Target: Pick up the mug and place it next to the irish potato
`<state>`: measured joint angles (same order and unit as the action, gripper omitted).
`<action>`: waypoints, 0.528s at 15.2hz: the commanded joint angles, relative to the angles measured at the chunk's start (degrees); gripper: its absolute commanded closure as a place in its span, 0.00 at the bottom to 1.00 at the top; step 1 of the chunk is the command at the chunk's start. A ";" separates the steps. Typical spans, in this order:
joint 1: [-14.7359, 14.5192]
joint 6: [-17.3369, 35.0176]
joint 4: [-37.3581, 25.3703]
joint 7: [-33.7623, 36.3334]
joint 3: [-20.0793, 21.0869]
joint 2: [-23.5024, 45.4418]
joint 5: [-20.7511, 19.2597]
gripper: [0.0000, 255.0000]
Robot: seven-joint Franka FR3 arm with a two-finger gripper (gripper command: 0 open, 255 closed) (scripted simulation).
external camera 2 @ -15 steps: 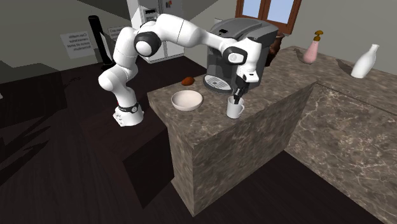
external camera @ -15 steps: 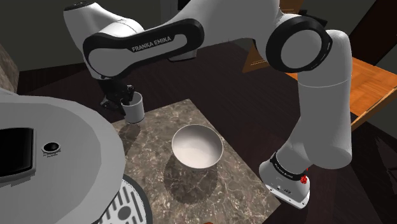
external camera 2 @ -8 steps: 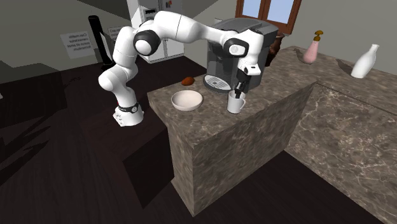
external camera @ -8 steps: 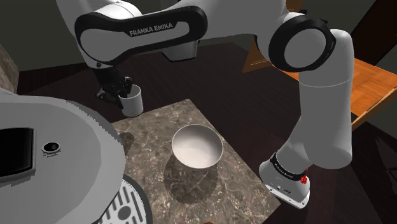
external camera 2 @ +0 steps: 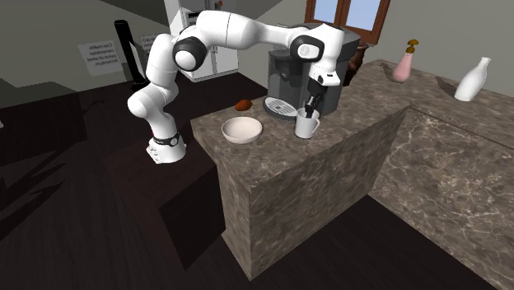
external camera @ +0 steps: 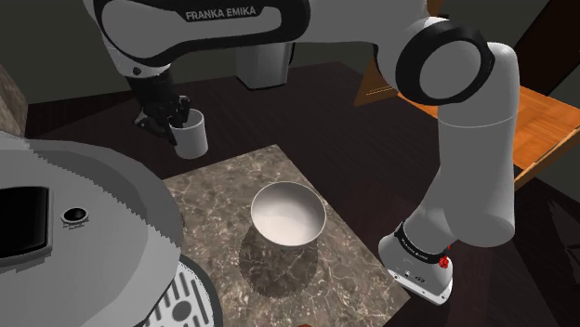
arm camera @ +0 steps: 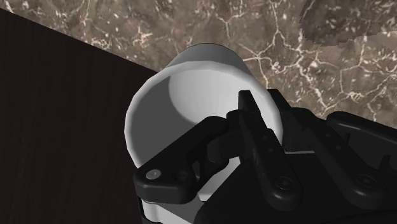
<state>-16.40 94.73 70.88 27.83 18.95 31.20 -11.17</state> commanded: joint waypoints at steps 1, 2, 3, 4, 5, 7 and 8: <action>-0.24 -1.65 -1.82 -0.08 0.02 0.16 -0.01 1.00; -0.35 -2.46 -2.71 -0.14 0.03 0.23 -0.02 1.00; -0.46 -3.29 -3.64 -0.19 0.03 0.32 -0.03 1.00; -0.59 -4.13 -4.60 -0.25 0.03 0.43 -0.05 1.00; -0.72 -4.98 -5.60 -0.31 0.03 0.57 -0.07 1.00; -1.02 -6.75 -7.74 -0.42 0.02 0.92 -0.15 1.00; -1.19 -7.66 -8.88 -0.48 0.01 1.14 -0.20 1.00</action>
<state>-17.42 88.06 63.22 27.43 18.98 32.10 -11.31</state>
